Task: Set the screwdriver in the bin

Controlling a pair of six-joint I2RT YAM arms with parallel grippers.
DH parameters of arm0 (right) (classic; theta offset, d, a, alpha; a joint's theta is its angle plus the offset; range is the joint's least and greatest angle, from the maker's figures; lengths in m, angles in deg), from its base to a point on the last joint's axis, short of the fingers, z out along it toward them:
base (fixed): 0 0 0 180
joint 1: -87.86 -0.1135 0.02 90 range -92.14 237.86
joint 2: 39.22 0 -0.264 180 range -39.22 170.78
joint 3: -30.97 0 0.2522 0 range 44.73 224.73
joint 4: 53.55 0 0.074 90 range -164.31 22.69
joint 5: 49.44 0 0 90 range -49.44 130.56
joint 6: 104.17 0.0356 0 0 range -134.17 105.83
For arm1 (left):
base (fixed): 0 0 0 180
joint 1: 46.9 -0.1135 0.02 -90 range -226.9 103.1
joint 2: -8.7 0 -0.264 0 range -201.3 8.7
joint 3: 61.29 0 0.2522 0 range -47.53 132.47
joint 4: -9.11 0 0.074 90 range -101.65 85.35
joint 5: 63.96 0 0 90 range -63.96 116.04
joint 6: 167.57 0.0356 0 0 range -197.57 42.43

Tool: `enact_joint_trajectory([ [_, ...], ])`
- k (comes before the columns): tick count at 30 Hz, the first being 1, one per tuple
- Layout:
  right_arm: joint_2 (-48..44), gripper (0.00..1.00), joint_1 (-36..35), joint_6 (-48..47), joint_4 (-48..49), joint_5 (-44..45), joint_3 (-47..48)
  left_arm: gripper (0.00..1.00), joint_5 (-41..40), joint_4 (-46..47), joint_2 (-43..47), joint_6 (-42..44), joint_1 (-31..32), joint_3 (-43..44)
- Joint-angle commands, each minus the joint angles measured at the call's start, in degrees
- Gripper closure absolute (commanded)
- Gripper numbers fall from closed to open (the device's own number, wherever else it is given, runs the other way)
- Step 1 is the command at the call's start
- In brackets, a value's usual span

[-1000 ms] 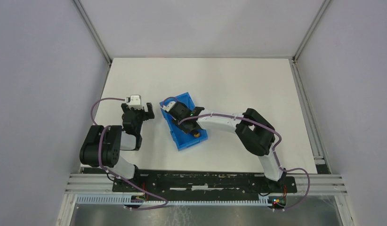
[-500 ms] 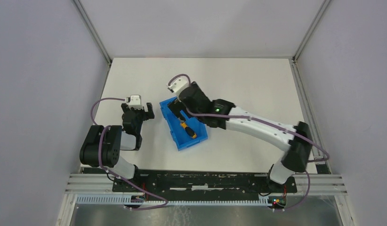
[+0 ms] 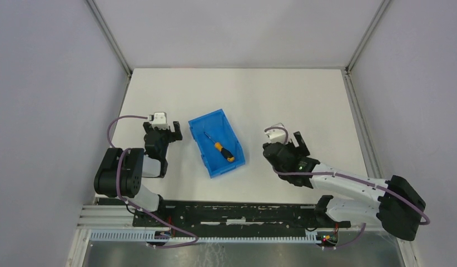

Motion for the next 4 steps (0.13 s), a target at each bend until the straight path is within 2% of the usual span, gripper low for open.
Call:
enact_joint_trajectory([
  [1,-3.3,0.02,-0.2,5.0,7.8,7.7,-8.3,0.00,0.3,1.3,0.9,-1.9,-0.3,0.1],
  [4,-3.7,0.02,-0.1,7.7,8.6,8.8,-10.3,0.00,0.3,1.3,0.9,-1.9,-0.3,0.2],
])
